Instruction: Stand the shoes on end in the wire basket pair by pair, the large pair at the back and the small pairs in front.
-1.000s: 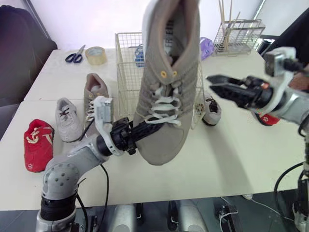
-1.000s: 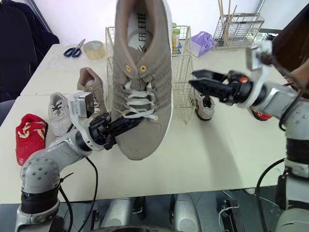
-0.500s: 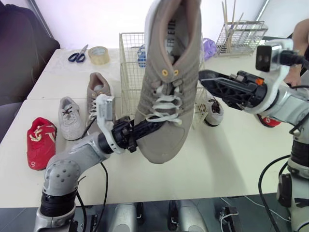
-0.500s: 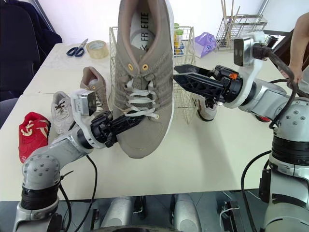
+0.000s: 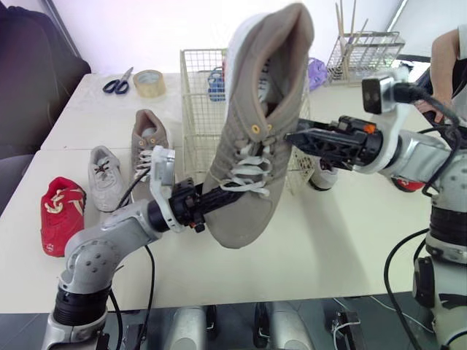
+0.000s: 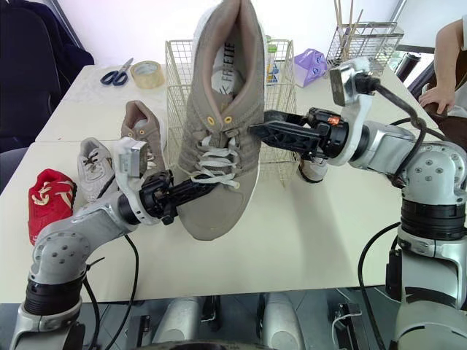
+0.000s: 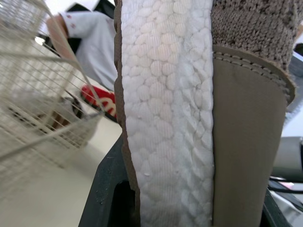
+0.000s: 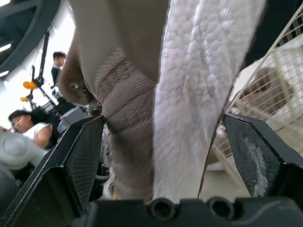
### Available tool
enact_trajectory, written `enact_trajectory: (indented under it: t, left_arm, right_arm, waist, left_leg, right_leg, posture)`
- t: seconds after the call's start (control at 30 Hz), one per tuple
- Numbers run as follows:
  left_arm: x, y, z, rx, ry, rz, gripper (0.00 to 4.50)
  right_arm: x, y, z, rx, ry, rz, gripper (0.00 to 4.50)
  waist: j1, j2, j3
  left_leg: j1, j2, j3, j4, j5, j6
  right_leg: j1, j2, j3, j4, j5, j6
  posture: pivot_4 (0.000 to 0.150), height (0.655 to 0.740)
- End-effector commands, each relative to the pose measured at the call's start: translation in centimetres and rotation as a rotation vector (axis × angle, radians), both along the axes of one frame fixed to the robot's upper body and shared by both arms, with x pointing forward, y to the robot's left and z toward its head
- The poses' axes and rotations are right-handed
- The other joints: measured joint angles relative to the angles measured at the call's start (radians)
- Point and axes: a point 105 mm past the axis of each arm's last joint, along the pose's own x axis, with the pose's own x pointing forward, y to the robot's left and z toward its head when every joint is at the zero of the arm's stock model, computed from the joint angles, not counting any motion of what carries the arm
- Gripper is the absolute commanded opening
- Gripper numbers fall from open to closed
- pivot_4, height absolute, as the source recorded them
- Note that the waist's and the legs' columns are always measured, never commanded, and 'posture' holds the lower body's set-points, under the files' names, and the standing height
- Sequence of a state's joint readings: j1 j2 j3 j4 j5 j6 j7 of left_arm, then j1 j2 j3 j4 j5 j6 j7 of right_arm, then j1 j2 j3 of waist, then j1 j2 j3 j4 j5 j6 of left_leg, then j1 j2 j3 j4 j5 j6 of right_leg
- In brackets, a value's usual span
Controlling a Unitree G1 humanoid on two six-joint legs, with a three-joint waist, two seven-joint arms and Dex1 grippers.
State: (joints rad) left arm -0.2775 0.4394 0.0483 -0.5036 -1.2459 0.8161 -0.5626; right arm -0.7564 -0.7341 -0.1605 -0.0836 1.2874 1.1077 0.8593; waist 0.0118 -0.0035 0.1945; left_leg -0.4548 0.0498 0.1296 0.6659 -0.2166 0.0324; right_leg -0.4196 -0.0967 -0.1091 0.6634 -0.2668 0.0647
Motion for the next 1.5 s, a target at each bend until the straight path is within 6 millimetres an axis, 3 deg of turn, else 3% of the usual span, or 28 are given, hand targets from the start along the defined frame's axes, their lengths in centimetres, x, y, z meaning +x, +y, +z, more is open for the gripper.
enact_trajectory:
  t: [0.03,0.3,0.47,0.53,0.57,0.6,0.73,0.83,1.0,1.17,1.3,1.5]
  left_arm:
    - [-1.4,-0.6,1.8,-0.03,-0.095,-0.062,1.13]
    - [-1.4,-0.7,1.6,-0.03,-0.087,-0.07,1.13]
    - [-1.1,-0.6,0.7,-0.001,-0.064,-0.061,1.13]
    - [-1.0,-0.5,0.5,0.009,-0.06,-0.054,1.13]
    - [-0.9,-0.5,0.3,0.017,-0.058,-0.049,1.13]
    - [-0.7,-0.4,0.2,0.026,-0.055,-0.038,1.13]
    - [-0.4,-0.1,-0.3,0.063,-0.049,-0.008,2.97]
    - [-1.0,0.8,-0.1,0.105,-0.068,0.04,4.45]
    - [-2.8,2.7,0.9,0.174,-0.084,0.08,4.45]
    - [-3.7,4.6,1.9,0.243,-0.095,0.145,4.45]
    - [-3.7,5.8,3.4,0.248,-0.128,0.218,4.45]
    - [-4.2,6.7,5.0,0.271,-0.172,0.275,4.45]
  right_arm:
    - [0.5,-0.2,0.2,-0.032,-0.044,-0.037,4.28]
    - [-0.5,0.3,1.2,0.054,-0.025,0.048,4.28]
    - [-1.0,0.8,1.1,0.063,-0.01,0.086,1.96]
    - [-1.2,0.9,1.1,0.065,-0.013,0.094,1.39]
    - [-1.3,0.9,1.3,0.068,-0.02,0.096,1.31]
    - [-1.4,1.0,1.4,0.071,-0.028,0.096,1.3]
    - [-1.8,1.0,2.2,0.083,-0.087,0.092,1.3]
    - [-1.3,0.4,4.2,0.126,-0.188,0.037,1.3]
    - [-0.1,-1.1,8.8,0.281,-0.401,-0.077,1.3]
    - [1.7,-1.6,11.7,0.279,-0.555,-0.075,1.3]
    - [4.4,-2.5,14.4,0.304,-0.627,-0.121,1.3]
    - [8.7,-2.3,15.0,0.224,-0.754,-0.287,1.3]
  waist:
    - [0.0,0.0,0.0]
    - [0.0,0.0,0.0]
    - [0.0,0.0,0.0]
    - [-0.001,0.0,0.0]
    - [-0.001,0.0,0.0]
    - [-0.001,0.0,0.0]
    - [0.0,0.0,0.0]
    - [-0.003,0.0,0.0]
    - [-0.01,0.0,0.0]
    - [-0.01,0.001,0.001]
    - [-0.016,0.002,0.001]
    - [-0.033,0.002,0.002]
  left_leg:
    - [0.0,0.0,0.0,0.0,0.0,0.0]
    - [0.0,0.0,0.0,0.0,0.0,0.0]
    - [0.0,0.0,0.0,0.0,0.0,0.0]
    - [0.0,0.0,0.0,0.0,0.0,0.0]
    - [0.0,0.0,0.0,0.0,0.0,0.0]
    - [0.0,0.0,0.0,0.0,0.0,0.0]
    - [0.0,0.0,0.0,-0.001,0.0,0.0]
    - [0.0,0.0,0.0,-0.001,0.0,0.0]
    - [-0.003,0.001,0.001,-0.002,0.0,0.0]
    - [-0.003,0.001,0.001,-0.002,0.0,0.0]
    - [-0.003,0.0,0.003,-0.002,0.0,-0.001]
    - [-0.005,0.0,0.004,-0.005,0.0,-0.002]
  right_leg:
    - [0.0,0.0,0.0,0.0,0.0,0.0]
    - [0.0,0.0,0.0,0.0,0.0,0.0]
    - [0.0,0.0,0.0,0.0,0.0,0.0]
    - [0.0,0.0,0.0,0.0,0.0,0.0]
    - [0.0,0.0,0.0,0.0,0.0,0.0]
    - [0.0,0.0,0.0,0.0,0.0,0.0]
    - [-0.001,0.0,0.0,0.0,0.0,0.0]
    - [-0.001,0.0,0.0,-0.001,0.0,0.0]
    - [-0.005,0.0,0.001,0.0,0.0,0.0]
    - [-0.005,0.0,0.001,-0.001,0.0,0.0]
    - [-0.006,0.0,0.002,-0.003,0.001,-0.001]
    - [-0.007,0.0,0.002,-0.006,0.001,-0.001]
  posture:
    - [0.15,0.74]
    - [0.15,0.74]
    - [0.15,0.74]
    - [0.15,0.74]
    - [0.15,0.74]
    - [0.15,0.74]
    - [0.15,0.74]
    - [0.15,0.74]
    - [0.15,0.74]
    - [0.15,0.74]
    - [0.15,0.74]
    - [0.15,0.74]
